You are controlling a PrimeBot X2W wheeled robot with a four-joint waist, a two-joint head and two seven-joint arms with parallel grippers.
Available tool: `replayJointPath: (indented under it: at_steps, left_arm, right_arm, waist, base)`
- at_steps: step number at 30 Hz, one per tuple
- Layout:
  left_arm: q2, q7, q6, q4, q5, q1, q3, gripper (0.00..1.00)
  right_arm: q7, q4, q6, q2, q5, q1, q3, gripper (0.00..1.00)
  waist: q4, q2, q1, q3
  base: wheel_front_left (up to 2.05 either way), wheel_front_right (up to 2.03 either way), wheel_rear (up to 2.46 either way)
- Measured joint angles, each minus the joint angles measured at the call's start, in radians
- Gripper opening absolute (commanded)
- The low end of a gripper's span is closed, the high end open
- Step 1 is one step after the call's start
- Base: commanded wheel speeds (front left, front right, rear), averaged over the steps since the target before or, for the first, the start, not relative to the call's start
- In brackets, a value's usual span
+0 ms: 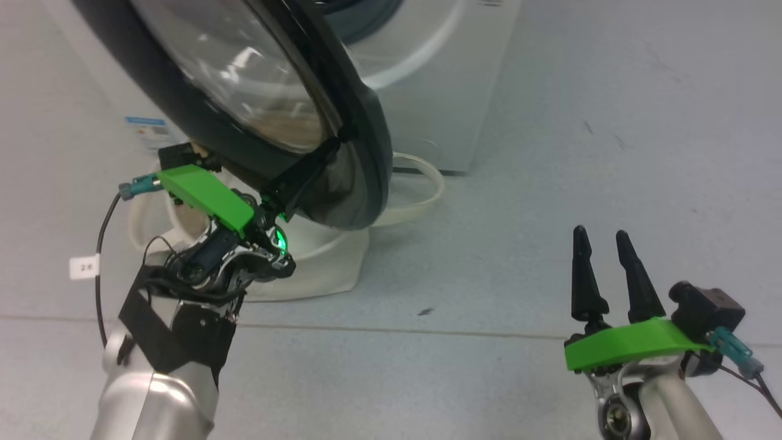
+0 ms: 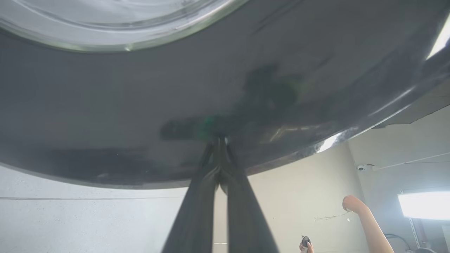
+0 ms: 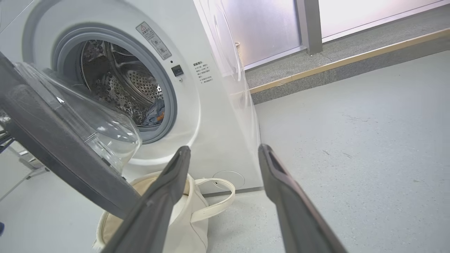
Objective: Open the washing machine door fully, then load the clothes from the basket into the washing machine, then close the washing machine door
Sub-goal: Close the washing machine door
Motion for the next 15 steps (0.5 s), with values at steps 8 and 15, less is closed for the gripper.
replayJointPath:
  at_steps: [8,15]
  left_arm:
    - [-0.002,-0.014,0.000,0.000,0.015,-0.025,-0.003,0.00]
    - [0.054,-0.058,0.000,-0.087,0.191,0.007,-0.125,0.00]
  right_arm:
    - [0.000,-0.011,0.000,0.000,0.010,-0.015,-0.014,1.00]
    - [0.000,-0.025,0.000,0.000,0.000,-0.016,-0.024,1.00]
  waist:
    - [-0.082,0.0000,0.0002,0.051]
    - [-0.038,0.0000,0.0001,0.042]
  base:
    - [0.00,0.00,0.00]
    - [0.00,0.00,0.00]
